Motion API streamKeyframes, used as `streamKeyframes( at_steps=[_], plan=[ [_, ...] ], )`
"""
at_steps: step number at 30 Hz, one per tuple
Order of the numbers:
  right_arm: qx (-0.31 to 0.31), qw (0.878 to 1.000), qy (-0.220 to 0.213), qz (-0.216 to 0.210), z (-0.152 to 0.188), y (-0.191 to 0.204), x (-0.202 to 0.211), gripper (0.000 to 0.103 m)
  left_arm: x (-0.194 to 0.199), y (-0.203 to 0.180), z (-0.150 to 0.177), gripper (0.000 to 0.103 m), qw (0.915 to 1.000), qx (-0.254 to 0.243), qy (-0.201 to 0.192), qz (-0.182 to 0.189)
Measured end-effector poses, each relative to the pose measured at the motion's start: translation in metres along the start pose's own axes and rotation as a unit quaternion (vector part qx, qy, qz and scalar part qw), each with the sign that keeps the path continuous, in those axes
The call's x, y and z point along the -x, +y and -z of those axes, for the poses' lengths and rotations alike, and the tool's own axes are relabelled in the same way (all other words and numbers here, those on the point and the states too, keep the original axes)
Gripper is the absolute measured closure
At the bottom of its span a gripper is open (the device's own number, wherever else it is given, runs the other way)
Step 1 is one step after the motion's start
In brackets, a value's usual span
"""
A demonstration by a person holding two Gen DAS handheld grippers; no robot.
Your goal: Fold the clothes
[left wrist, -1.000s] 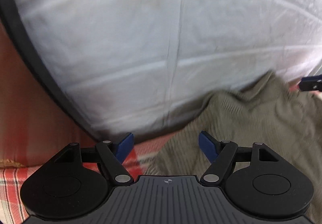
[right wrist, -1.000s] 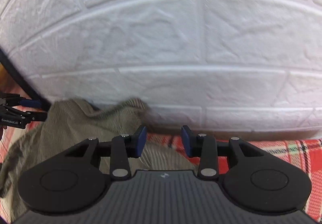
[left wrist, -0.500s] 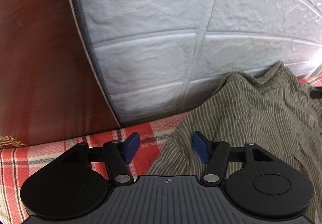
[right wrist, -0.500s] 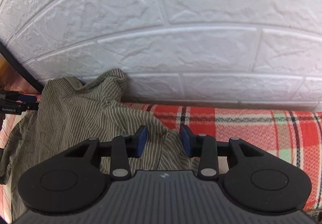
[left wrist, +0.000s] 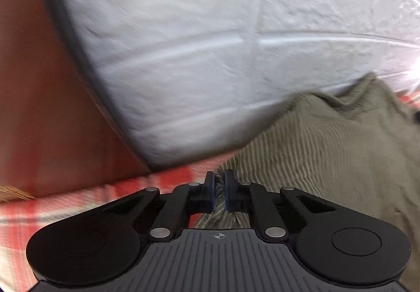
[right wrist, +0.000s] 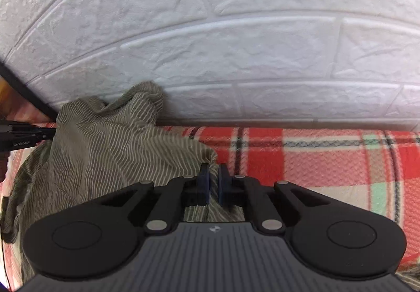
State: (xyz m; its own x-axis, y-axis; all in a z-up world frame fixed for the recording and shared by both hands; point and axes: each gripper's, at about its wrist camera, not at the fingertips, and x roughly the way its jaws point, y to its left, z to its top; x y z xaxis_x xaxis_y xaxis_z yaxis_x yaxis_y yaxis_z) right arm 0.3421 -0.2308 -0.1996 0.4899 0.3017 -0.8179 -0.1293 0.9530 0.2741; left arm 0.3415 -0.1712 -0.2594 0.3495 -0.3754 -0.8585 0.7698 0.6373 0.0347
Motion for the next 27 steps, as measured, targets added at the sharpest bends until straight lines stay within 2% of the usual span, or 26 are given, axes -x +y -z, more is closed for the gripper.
streamKeyframes(
  at_steps=[2, 5, 9, 10, 11, 12, 13, 14, 15, 16, 20, 23, 24, 25, 26, 27],
  plan=[
    [-0.006, 1.0, -0.009, 0.008, -0.001, -0.002, 0.004, 0.096, -0.003, 0.008, 0.004, 0.103, 0.9997, 0.005, 0.001, -0.025],
    [-0.008, 0.999, 0.001, 0.042, -0.001, -0.008, -0.005, 0.096, -0.014, 0.024, 0.01, 0.103, 0.9983, 0.025, 0.017, -0.049],
    [-0.009, 0.999, -0.002, 0.038, -0.002, -0.008, -0.007, 0.094, -0.008, 0.033, 0.008, 0.103, 0.9981, 0.052, 0.008, -0.033],
    [-0.006, 0.999, -0.003, 0.037, -0.002, -0.008, -0.006, 0.091, -0.005, 0.032, 0.006, 0.081, 0.9985, 0.05, 0.005, -0.023],
    [-0.005, 0.999, -0.006, 0.036, -0.003, -0.007, -0.004, 0.087, -0.001, 0.032, 0.004, 0.078, 0.9989, 0.047, 0.0, -0.01],
    [-0.006, 0.999, -0.012, 0.034, -0.004, -0.008, -0.001, 0.077, 0.003, 0.031, 0.002, 0.074, 0.999, 0.044, -0.006, 0.004],
    [-0.008, 0.999, -0.017, 0.033, -0.005, -0.008, 0.002, 0.07, 0.007, 0.03, 0.0, 0.066, 0.9988, 0.042, -0.014, 0.02],
    [-0.012, 0.999, -0.023, 0.028, -0.006, -0.009, 0.005, 0.07, 0.01, 0.027, -0.002, 0.058, 0.9984, 0.039, -0.018, 0.038],
    [-0.02, 0.999, -0.029, 0.019, -0.007, -0.01, 0.008, 0.07, 0.012, 0.025, -0.005, 0.043, 0.9977, 0.035, -0.022, 0.054],
    [-0.025, 0.999, -0.034, 0.012, -0.009, -0.011, 0.01, 0.07, 0.011, 0.02, -0.007, 0.039, 0.9976, 0.026, -0.022, 0.06],
    [-0.022, 0.999, -0.038, 0.004, -0.017, -0.006, 0.011, 0.069, 0.005, 0.003, -0.014, 0.034, 0.9964, -0.009, -0.019, 0.082],
    [-0.015, 0.999, -0.032, -0.004, -0.02, 0.0, 0.008, 0.069, -0.019, 0.025, -0.019, 0.034, 0.9966, -0.004, 0.002, 0.082],
    [-0.012, 0.999, -0.029, -0.006, -0.02, 0.001, 0.007, 0.069, -0.024, 0.026, -0.019, 0.039, 0.9961, 0.001, 0.011, 0.087],
    [-0.009, 1.0, -0.027, -0.006, -0.02, 0.001, 0.006, 0.069, -0.025, 0.025, -0.02, 0.074, 0.9955, 0.003, 0.02, 0.093],
    [-0.007, 1.0, -0.024, -0.005, -0.019, 0.001, 0.005, 0.069, -0.032, 0.022, -0.016, 0.09, 0.9952, 0.001, 0.028, 0.094],
    [-0.008, 1.0, -0.02, -0.003, -0.017, 0.001, 0.004, 0.068, -0.029, 0.021, -0.016, 0.098, 0.9958, -0.005, 0.028, 0.088]
  ],
)
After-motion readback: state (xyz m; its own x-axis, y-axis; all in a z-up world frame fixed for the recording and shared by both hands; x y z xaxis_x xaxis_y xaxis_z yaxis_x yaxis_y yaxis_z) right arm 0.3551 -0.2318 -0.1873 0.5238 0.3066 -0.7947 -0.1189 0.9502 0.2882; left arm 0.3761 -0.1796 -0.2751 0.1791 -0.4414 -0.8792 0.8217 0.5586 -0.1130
